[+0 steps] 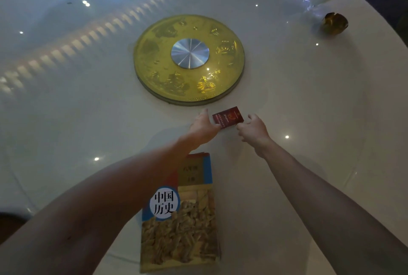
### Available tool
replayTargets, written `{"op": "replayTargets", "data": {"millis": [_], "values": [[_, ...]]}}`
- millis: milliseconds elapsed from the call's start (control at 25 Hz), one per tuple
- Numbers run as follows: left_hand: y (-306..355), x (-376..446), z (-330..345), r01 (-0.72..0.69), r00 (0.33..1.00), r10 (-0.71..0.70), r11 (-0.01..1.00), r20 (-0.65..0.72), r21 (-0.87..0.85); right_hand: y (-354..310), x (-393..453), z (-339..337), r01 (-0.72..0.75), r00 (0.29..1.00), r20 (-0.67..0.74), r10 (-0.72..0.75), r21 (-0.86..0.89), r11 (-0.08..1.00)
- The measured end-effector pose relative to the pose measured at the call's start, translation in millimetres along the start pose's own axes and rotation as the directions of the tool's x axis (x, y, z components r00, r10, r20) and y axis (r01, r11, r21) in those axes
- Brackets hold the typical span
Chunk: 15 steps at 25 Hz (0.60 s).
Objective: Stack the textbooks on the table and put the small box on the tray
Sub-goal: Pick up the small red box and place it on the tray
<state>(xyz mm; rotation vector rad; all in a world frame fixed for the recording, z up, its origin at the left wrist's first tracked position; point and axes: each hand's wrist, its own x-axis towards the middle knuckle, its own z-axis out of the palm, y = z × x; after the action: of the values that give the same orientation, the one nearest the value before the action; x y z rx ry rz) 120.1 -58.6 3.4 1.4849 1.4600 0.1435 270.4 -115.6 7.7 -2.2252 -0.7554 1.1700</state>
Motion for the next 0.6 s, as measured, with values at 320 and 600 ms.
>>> {"op": "replayTargets", "data": {"millis": [320,600], "values": [[-5.5,8.3,14.2,-0.068,0.997,0.069,0.995,-0.022,0.069,5.4,-1.3,5.7,0.039,0.997,0.061,-0.048,0.138,0.990],[-24.3,-42.8,-16.5,-0.180,0.972,0.184,0.983,-0.144,0.040,-14.7,-49.4,5.0,0.105,0.987,0.094,-0.134,0.267,0.958]]}}
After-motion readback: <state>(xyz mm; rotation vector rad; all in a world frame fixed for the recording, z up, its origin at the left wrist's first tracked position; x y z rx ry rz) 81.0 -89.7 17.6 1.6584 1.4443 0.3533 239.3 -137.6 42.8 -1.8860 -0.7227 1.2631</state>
